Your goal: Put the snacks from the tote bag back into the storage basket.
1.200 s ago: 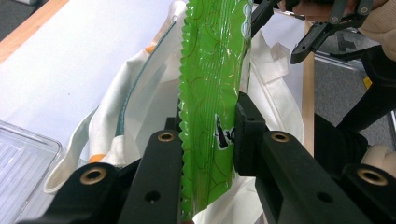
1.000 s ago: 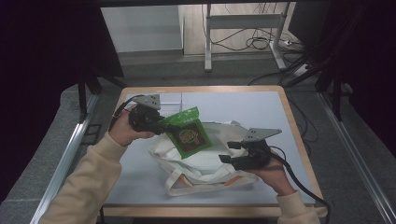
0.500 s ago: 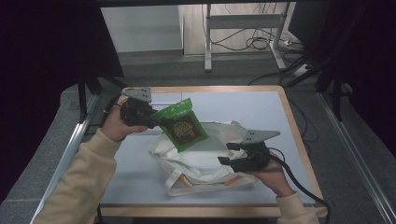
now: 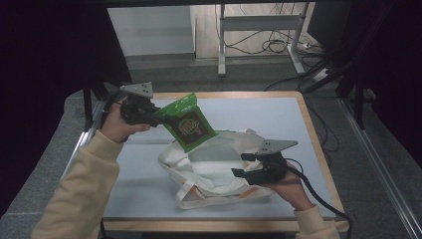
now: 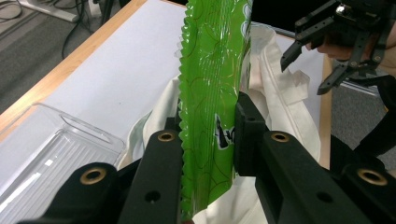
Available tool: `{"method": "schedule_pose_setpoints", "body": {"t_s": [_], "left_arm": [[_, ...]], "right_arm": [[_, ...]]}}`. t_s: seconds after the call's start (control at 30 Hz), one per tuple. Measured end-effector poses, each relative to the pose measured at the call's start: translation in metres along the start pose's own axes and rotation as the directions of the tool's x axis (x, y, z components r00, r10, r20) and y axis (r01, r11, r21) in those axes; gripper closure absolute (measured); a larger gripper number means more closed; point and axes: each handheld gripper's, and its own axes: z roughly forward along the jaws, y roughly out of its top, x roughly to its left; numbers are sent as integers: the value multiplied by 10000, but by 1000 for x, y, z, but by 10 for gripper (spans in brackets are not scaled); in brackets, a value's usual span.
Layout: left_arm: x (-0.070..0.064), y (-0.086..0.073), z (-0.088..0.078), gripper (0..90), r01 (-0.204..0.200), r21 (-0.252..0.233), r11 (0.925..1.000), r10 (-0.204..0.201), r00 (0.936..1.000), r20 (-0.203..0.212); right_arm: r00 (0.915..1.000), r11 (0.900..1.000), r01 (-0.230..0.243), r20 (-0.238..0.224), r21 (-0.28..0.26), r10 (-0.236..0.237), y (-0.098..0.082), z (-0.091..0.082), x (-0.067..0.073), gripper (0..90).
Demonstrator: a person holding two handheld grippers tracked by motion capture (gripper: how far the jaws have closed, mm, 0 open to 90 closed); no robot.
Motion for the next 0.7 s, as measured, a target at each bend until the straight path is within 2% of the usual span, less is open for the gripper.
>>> {"method": "schedule_pose_setpoints", "body": {"t_s": [0.23, 0.4, 0.7], "left_arm": [[6, 4, -10, 765, 155, -284, 9995, -161, 9997, -192], [10, 8, -16, 764, 107, -192, 9998, -115, 9989, -452], [24, 12, -26, 765, 297, -212, 9993, -313, 9963, -795]], "right_arm": [[10000, 10000, -44, -12, -89, 44, 0, -1, 0, 355], [10000, 10000, -11, -39, -18, 11, 0, 1, 0, 352], [10000, 10000, -28, -67, 15, 29, -1, 3, 0, 346]]}}
